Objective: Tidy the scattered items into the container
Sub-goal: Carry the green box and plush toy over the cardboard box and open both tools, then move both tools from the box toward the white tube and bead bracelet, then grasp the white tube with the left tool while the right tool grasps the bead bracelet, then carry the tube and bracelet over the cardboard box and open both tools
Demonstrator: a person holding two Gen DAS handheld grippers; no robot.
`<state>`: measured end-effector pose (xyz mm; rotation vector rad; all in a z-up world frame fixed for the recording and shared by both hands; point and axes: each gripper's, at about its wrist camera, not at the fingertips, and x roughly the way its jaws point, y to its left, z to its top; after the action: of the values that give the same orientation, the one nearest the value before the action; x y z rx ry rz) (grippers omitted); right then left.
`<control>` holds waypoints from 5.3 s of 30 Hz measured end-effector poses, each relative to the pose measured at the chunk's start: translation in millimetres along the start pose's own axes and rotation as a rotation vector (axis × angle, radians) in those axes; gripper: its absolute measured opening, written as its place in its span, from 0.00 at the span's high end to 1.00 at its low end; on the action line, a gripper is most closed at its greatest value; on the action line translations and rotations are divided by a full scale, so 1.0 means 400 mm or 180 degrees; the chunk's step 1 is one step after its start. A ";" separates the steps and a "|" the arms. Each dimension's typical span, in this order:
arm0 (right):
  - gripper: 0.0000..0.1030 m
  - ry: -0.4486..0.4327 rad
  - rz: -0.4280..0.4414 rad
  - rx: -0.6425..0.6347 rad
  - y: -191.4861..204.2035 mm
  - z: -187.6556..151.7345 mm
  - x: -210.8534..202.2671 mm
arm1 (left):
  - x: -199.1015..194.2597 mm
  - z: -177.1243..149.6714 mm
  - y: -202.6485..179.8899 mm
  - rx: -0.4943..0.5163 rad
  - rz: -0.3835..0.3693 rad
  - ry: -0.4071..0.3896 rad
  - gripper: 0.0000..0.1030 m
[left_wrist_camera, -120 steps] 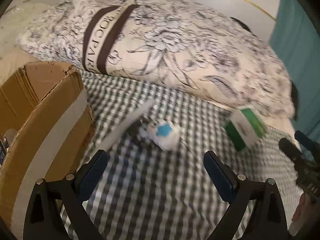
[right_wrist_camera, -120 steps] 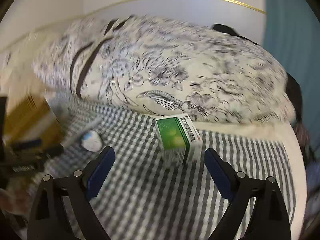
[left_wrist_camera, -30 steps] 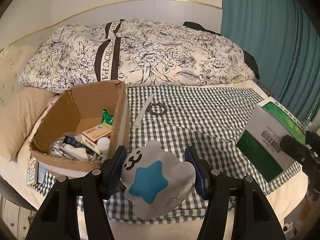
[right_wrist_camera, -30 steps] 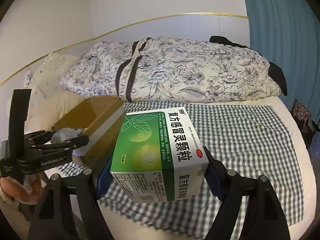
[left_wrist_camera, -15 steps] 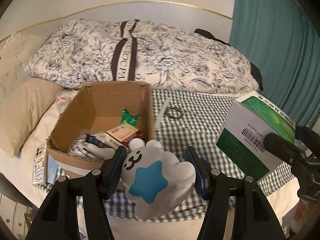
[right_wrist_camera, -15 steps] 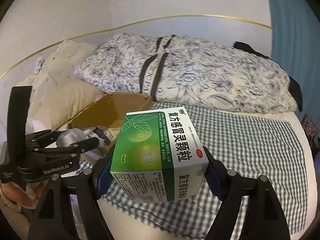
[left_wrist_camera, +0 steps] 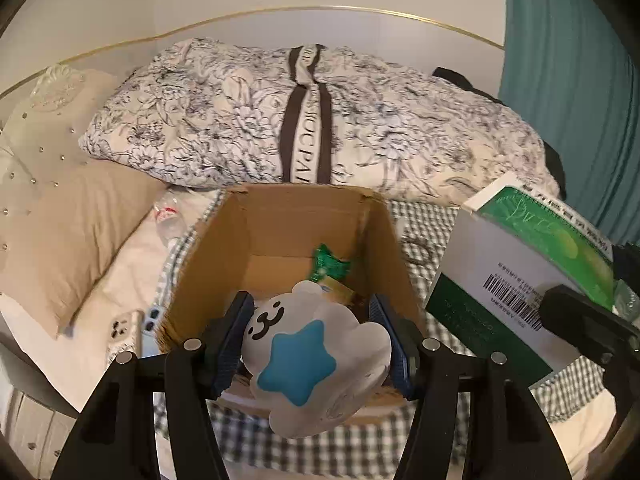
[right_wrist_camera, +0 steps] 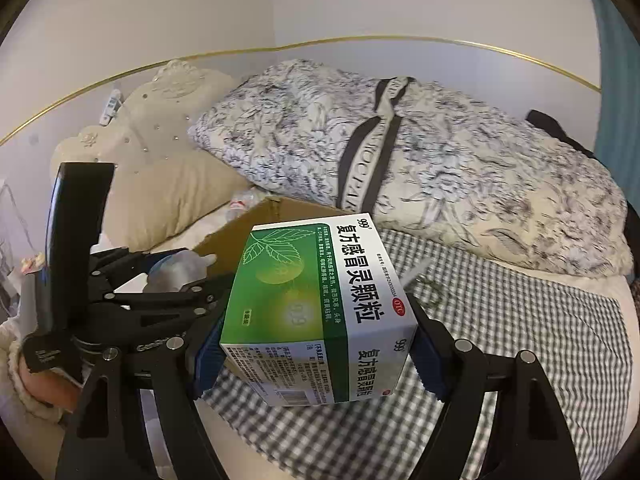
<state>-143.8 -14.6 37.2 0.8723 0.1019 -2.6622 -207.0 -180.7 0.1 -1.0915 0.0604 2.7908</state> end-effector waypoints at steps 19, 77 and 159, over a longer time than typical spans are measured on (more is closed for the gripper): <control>0.23 0.0021 0.0199 0.0034 0.020 0.090 0.204 | 0.171 0.024 0.085 -0.0136 0.0152 0.0289 0.34; 0.12 0.0131 -0.0461 0.1449 -0.706 -0.306 0.051 | 0.558 -0.024 -0.543 0.0929 0.0207 0.0323 0.07; 0.89 0.0109 -0.0271 0.0940 -0.514 -0.185 0.067 | 0.185 0.080 -0.423 -0.0249 -0.0542 0.0180 0.90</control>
<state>-191.7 183.6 -46.0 1.0231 -0.2583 -2.7865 -257.2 -1.8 -23.9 -1.1358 -0.1305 2.6311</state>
